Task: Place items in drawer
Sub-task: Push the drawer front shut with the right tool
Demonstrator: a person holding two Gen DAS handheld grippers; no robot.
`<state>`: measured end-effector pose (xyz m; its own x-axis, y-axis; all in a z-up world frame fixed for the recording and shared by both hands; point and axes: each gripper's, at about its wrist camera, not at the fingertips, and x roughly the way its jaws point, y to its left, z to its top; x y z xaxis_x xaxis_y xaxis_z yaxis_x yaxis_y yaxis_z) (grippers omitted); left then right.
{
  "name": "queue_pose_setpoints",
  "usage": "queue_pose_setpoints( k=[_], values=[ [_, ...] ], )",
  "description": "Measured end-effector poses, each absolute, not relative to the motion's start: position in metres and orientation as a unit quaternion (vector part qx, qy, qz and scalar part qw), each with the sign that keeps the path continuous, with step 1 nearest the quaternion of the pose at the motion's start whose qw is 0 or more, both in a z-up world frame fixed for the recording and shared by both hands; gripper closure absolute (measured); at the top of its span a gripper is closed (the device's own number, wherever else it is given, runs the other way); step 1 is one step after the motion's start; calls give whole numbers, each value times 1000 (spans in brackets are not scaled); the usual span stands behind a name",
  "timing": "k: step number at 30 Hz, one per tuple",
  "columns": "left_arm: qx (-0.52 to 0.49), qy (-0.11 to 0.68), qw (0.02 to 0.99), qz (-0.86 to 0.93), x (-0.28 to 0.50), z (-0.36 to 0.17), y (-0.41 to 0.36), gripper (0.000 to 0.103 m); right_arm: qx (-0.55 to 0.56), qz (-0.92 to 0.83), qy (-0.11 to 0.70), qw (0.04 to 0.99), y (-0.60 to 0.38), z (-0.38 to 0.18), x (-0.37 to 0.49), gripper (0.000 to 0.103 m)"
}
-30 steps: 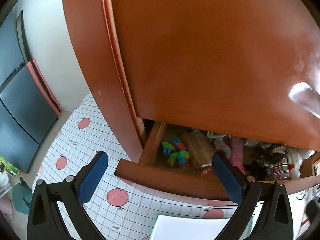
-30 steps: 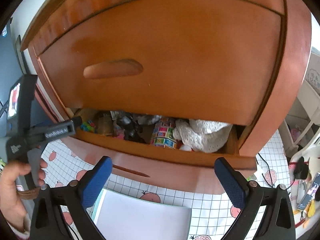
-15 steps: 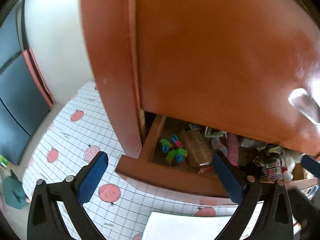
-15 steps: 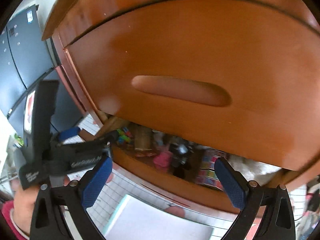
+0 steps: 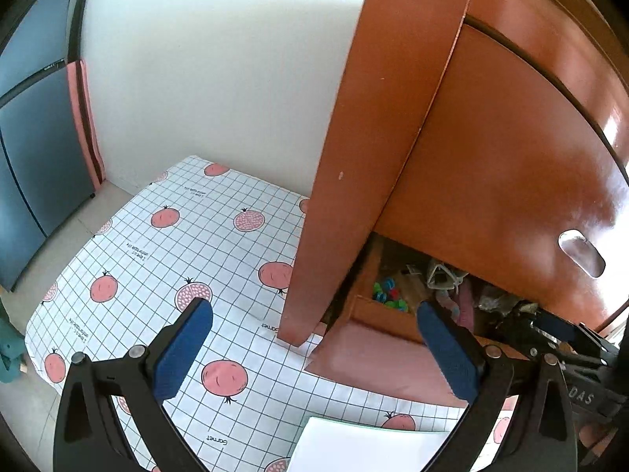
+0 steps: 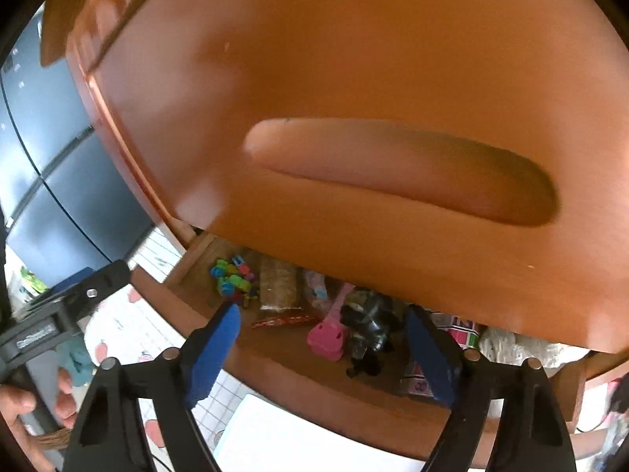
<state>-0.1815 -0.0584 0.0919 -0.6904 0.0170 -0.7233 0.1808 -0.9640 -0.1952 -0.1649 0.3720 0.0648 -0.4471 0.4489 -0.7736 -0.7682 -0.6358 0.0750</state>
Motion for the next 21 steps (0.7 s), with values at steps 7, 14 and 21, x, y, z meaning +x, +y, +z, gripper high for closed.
queue_pose_setpoints(
  k=[7,14,21],
  values=[
    [394,127,40,-909,-180,79,-56,0,-378,824,198,373,372,63,-167,22],
    [401,137,35,-905,-180,68,-57,0,-373,822,212,374,375,58,-156,41],
    [400,140,33,-905,-180,69,-59,0,-373,826,207,369,372,58,-153,47]
  ],
)
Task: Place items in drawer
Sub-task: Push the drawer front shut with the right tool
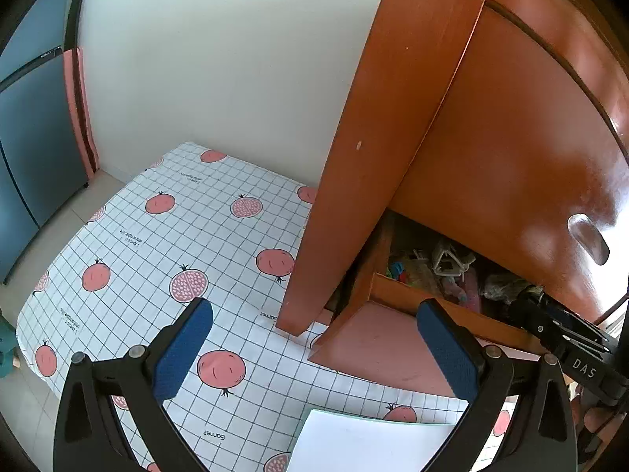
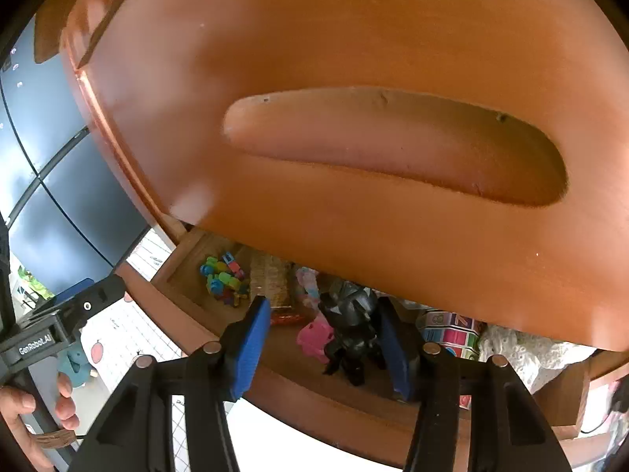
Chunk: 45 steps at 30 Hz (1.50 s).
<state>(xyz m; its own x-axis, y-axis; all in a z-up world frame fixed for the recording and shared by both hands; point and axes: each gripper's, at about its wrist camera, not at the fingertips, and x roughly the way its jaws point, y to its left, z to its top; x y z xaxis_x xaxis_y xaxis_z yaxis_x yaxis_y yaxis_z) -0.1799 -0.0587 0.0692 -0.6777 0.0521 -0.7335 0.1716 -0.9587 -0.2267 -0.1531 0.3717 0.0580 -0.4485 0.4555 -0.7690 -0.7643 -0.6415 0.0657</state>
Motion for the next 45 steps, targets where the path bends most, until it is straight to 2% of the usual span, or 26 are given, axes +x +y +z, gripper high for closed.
queue_pose_setpoints(
  k=[1,2,3,4,6,13,23,36,45],
  values=[
    [399,140,32,-906,-180,69,-59,0,-372,827,209,366,371,58,-152,47],
    [398,139,32,-906,-179,70,-59,0,-370,831,214,356,369,58,-152,54],
    [398,138,31,-906,-177,71,-59,0,-367,837,221,340,367,58,-152,68],
    [398,139,29,-906,-177,71,-60,0,-372,839,215,335,364,59,-155,72],
    [398,139,30,-906,-176,71,-61,0,-384,839,187,338,356,60,-161,72],
    [398,142,31,-906,-172,74,-64,0,-390,843,186,321,352,64,-174,72],
    [394,130,-6,-910,-161,84,-44,0,-333,846,173,379,318,105,-107,72],
    [418,84,-72,-902,-152,62,30,0,-342,798,214,448,313,73,-26,72],
    [416,74,-72,-903,-174,62,52,0,-332,802,215,448,327,73,-24,72]
  ],
)
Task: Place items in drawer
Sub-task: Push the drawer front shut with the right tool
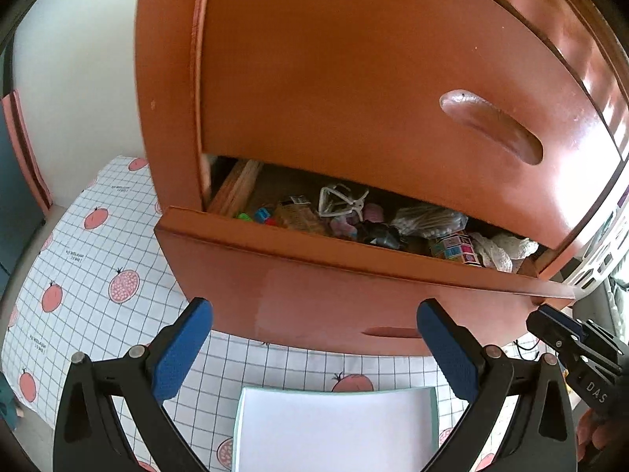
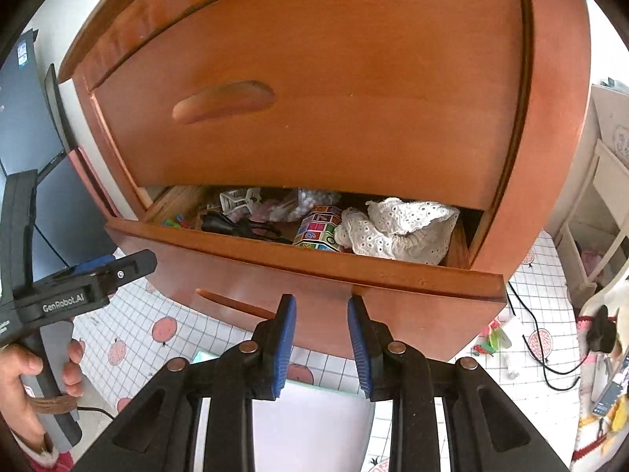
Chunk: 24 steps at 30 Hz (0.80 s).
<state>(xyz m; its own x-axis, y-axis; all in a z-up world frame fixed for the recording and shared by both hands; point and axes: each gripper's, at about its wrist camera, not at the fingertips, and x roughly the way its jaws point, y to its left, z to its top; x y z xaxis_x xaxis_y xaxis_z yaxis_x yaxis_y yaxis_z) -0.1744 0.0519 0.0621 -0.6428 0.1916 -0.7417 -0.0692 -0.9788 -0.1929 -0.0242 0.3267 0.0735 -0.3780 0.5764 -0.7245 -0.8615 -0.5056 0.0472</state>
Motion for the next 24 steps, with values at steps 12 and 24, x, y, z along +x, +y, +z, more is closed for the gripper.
queue_pose_setpoints(
  k=[12,24],
  values=[
    [-430,-66,74,898,-174,46,63,0,-317,799,226,458,347,69,-32,72],
    [-434,-62,72,896,-162,39,66,0,-308,794,234,469,356,65,-41,72]
  ],
)
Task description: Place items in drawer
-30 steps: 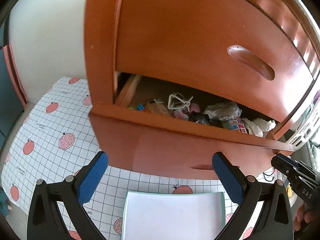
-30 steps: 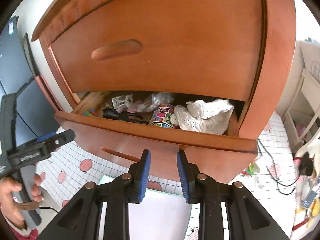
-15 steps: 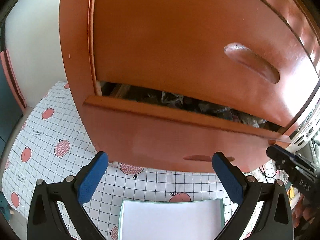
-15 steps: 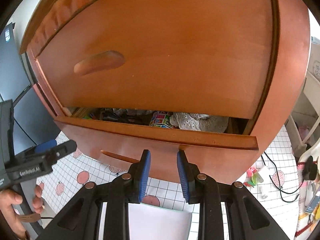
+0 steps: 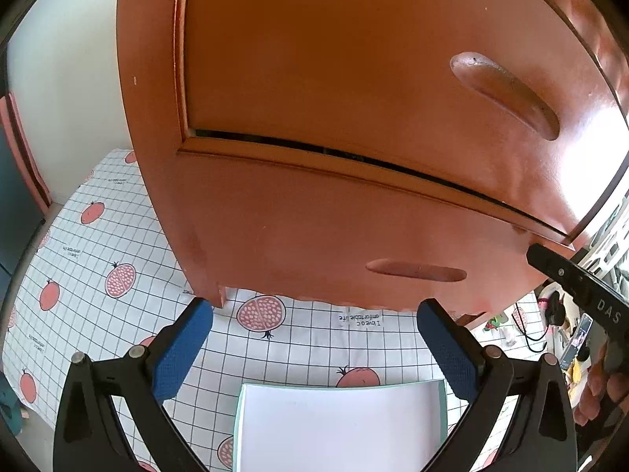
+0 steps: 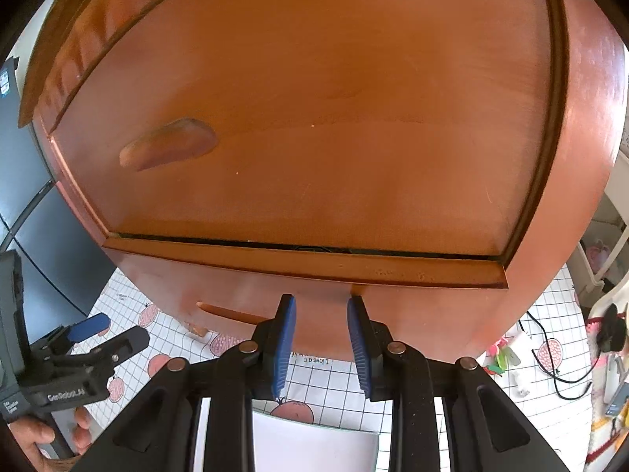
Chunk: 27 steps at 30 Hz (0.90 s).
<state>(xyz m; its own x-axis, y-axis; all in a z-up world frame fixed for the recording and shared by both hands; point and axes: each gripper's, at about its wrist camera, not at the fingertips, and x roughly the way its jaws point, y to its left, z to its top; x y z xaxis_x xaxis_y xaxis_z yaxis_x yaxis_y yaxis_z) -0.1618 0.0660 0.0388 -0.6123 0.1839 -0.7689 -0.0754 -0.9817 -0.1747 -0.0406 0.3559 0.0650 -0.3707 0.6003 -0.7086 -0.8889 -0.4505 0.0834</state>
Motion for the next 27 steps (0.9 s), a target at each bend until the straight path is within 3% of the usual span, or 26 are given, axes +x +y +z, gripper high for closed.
queue_pose_setpoints(
  k=[4,9,18,27],
  values=[
    [-435,-63,72,896,-154,38,65,0,-301,789,249,474,348,62,-36,72],
    [-434,-64,67,896,-138,37,64,0,-300,788,251,475,324,61,-32,40],
    [-418,-69,61,904,-108,50,52,0,-302,792,234,477,270,66,-29,5],
    [-401,-64,64,912,-72,59,41,0,-306,794,208,482,216,76,-22,0]
  ],
)
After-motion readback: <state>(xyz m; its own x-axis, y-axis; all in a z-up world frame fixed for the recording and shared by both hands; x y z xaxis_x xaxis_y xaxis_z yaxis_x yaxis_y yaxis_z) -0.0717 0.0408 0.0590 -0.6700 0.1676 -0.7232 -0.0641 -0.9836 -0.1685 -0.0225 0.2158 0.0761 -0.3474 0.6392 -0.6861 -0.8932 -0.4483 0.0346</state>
